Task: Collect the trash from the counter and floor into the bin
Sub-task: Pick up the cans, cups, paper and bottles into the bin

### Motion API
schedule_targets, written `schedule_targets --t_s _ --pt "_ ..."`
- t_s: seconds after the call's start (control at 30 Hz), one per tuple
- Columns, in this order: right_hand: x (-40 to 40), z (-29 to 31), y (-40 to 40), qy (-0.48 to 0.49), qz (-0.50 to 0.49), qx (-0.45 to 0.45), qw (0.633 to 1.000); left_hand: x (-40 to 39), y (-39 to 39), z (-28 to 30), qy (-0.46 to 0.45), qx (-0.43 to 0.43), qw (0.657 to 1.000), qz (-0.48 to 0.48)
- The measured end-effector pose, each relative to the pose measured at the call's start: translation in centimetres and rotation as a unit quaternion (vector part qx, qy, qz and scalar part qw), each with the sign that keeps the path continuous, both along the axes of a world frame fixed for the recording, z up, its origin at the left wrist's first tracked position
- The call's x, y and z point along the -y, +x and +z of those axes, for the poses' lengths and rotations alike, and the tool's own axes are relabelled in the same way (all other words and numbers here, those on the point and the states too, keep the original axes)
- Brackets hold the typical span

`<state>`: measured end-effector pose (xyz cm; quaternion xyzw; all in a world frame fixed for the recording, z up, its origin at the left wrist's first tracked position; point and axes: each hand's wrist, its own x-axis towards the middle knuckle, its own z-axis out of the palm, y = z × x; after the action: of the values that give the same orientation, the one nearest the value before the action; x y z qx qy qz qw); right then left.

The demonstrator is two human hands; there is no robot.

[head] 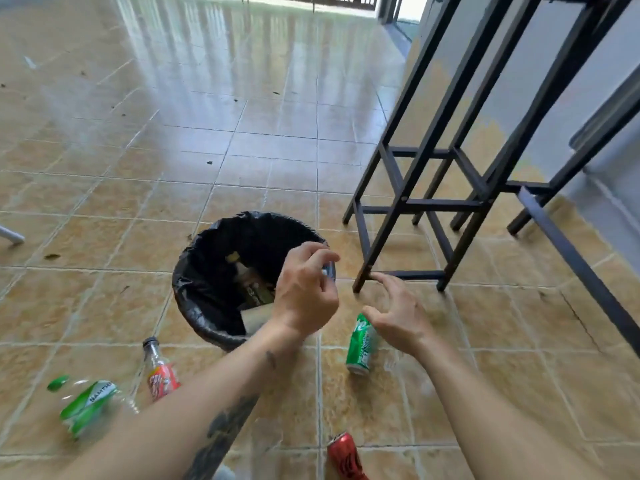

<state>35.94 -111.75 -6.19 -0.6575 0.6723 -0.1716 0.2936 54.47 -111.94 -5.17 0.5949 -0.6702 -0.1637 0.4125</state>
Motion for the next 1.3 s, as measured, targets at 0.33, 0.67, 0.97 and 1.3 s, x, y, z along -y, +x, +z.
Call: schedule_targets --t_s 0.33,0.67,0.97,1.3 --pt "-6.6 -7.5 -11.3 0.170 -0.121 -0.065 0.976 -0.2 -11.7 -11.8 0.274 0.091 0.949 -0.126" --pt "-7.0 -14.1 -10.0 0.181 -0.086 -0.113 0.973 -1.5 -11.9 -20.9 0.364 0.237 0.890 -0.139" --pt "-6.1 -17.4 -6.7 0.213 -0.050 -0.178 0.960 -2.5 -8.3 -21.9 0.302 0.299 0.892 -0.155" --pt "-7.0 -16.2 -5.4 0.132 -0.043 -0.195 0.971 -2.4 -7.1 -19.4 0.310 0.163 0.920 -0.176"
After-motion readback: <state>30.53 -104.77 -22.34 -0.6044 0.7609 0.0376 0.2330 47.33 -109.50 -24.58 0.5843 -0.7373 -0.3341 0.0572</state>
